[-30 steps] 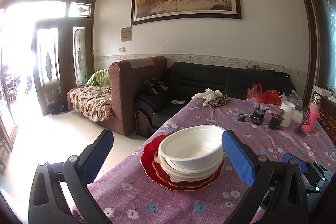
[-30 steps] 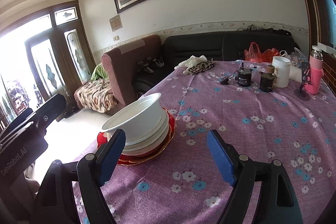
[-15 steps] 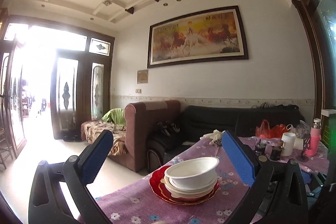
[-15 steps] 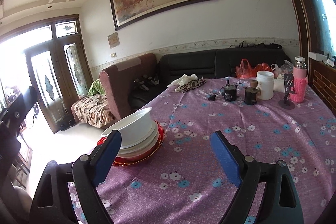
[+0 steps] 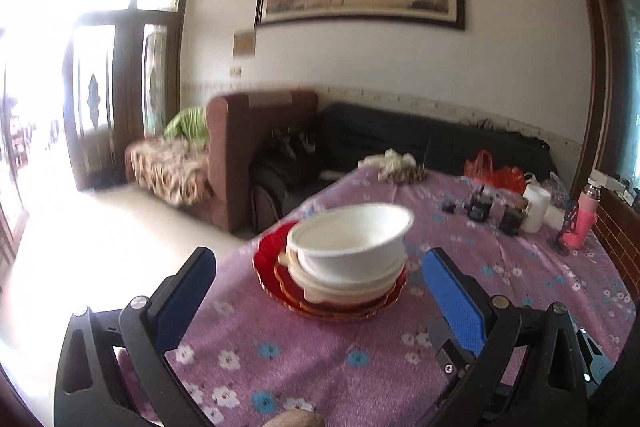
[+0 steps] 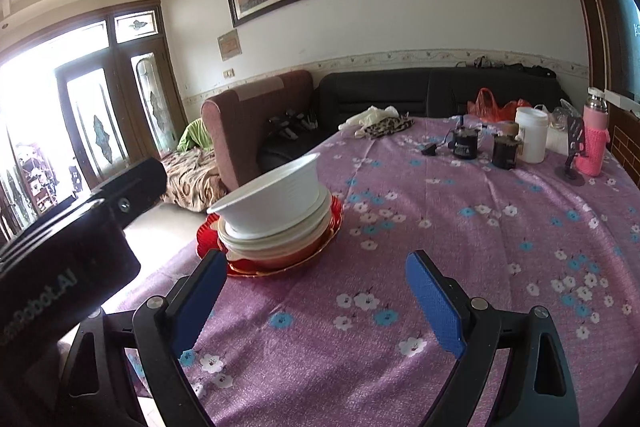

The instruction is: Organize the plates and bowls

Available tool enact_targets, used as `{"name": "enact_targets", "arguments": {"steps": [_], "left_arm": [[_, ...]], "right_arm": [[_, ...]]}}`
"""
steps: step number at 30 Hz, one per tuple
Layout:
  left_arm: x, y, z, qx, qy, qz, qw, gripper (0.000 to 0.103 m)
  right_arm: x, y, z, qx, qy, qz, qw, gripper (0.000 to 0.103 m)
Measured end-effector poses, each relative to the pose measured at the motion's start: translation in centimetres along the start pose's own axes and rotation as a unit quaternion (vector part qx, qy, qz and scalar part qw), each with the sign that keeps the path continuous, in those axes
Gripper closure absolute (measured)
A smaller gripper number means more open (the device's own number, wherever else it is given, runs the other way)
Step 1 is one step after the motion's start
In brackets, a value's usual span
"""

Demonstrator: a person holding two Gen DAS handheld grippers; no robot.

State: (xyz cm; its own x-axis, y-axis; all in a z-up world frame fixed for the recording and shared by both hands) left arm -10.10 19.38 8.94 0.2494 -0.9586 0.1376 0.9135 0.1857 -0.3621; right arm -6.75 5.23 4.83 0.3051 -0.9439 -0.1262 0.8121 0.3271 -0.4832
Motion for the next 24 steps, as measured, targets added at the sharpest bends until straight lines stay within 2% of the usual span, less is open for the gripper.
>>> {"name": "enact_targets", "arguments": {"steps": [4,18,24], "left_arm": [[-1.3,2.3,-1.7,-0.042,-0.016,0.001,0.9990,0.000],[-4.7,6.4,-3.9,-0.096,-0.032,0.016,0.9948,0.000],[-6.2,7.3,-4.2,-0.106,-0.039,0.022,0.9934,0.000]], "right_arm": [[-0.6,1.5,-0.9,-0.023,-0.002,0.000,1.000,0.009],[-4.0,5.8,-1.9,-0.060,-0.045,-0.006,0.997,0.009],[-5.8,7.4,-2.2,-0.073,-0.064,-0.002,0.995,0.009]]}}
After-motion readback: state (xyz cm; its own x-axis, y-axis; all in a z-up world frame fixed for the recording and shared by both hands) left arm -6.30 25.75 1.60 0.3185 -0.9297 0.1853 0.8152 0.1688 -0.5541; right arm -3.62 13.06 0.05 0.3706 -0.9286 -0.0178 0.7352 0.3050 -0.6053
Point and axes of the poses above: each gripper's, at about its wrist camera, not at the fingertips, and y roughly the way its jaws point, x to its right, z to its top, the point moved 10 cm from there along y, roughly the way its jaws point, and after that the axes turned 8 degrees about -z, right-handed, at the moved point
